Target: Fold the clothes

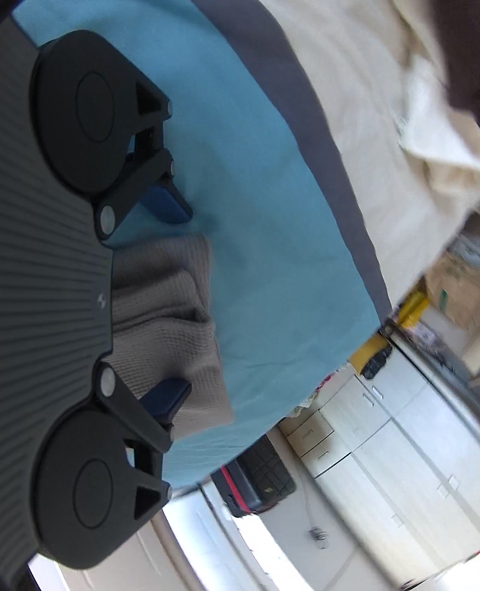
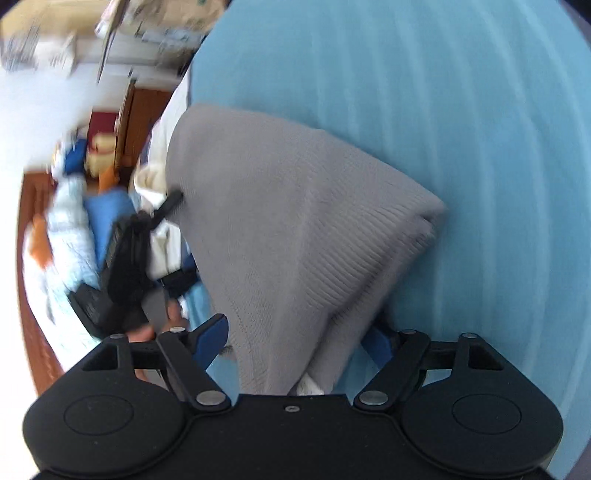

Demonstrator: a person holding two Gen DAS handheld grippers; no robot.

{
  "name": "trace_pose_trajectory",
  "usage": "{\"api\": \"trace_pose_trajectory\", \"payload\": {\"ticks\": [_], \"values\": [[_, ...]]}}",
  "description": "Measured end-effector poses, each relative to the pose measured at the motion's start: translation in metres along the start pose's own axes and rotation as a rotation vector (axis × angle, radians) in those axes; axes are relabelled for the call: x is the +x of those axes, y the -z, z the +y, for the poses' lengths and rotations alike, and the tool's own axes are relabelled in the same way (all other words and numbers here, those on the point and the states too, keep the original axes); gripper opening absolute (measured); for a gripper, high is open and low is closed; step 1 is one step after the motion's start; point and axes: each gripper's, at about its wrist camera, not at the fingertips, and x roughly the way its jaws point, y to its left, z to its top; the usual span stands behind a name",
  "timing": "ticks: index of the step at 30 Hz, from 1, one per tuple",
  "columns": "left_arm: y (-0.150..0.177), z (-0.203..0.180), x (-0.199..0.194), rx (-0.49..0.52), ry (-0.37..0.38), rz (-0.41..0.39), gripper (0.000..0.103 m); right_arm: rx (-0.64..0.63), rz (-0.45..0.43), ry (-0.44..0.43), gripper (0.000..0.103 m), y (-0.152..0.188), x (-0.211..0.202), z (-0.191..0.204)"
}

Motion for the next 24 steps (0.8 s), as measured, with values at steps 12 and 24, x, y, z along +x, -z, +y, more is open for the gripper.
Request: {"api": "trace_pose_trajectory", "payload": {"ticks": [12,24], "values": [[0.036,-0.039,-0.090,0.169,-0.100,-0.037,0.018,-0.593,-0.166,0.229,0.024,-0.014,-0.040,0.071],[0.047,-0.023,-0.130,0.152,-0.125,0.034,0.045,-0.474,-0.038,0.222,0.053,-0.029,-0.057,0.025]]}}
